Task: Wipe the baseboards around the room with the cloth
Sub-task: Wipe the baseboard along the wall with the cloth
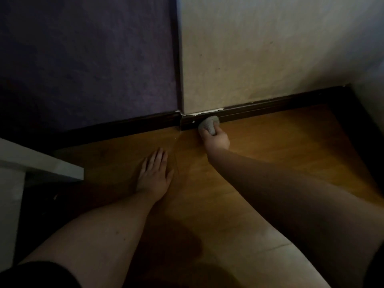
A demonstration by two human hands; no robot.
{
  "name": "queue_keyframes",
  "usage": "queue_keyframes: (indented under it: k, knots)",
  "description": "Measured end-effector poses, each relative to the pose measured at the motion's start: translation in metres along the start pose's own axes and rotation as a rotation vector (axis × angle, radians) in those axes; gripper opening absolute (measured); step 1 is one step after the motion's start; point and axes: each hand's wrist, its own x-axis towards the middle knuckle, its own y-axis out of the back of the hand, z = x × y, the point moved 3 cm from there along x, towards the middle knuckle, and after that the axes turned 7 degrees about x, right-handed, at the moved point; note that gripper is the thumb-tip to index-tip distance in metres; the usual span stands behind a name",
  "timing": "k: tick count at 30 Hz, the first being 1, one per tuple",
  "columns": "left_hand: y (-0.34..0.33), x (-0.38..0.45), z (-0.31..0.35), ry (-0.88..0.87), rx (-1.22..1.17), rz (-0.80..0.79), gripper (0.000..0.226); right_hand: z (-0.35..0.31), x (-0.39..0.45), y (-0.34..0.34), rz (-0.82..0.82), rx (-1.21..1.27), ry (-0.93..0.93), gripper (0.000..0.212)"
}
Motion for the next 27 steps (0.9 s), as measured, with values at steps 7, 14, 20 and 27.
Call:
queue_keyframes:
  k: [7,14,20,27]
  knots:
    - [0.007,0.006,-0.007,-0.061,0.015,-0.053,0.066,0.002,-0.015,-0.023,-0.14,-0.043,0.041,0.057]
    - [0.012,0.005,-0.011,0.002,-0.073,-0.103,0.065,-0.011,-0.016,-0.031,-0.39,-0.284,0.154,0.059]
    - [0.026,0.012,-0.01,-0.041,-0.017,-0.061,0.064,-0.024,-0.011,-0.004,-0.38,-0.401,0.251,0.057]
    - [0.039,0.032,0.026,-0.284,0.071,-0.124,0.066,-0.027,0.049,0.141,-0.012,-0.483,0.165,0.052]
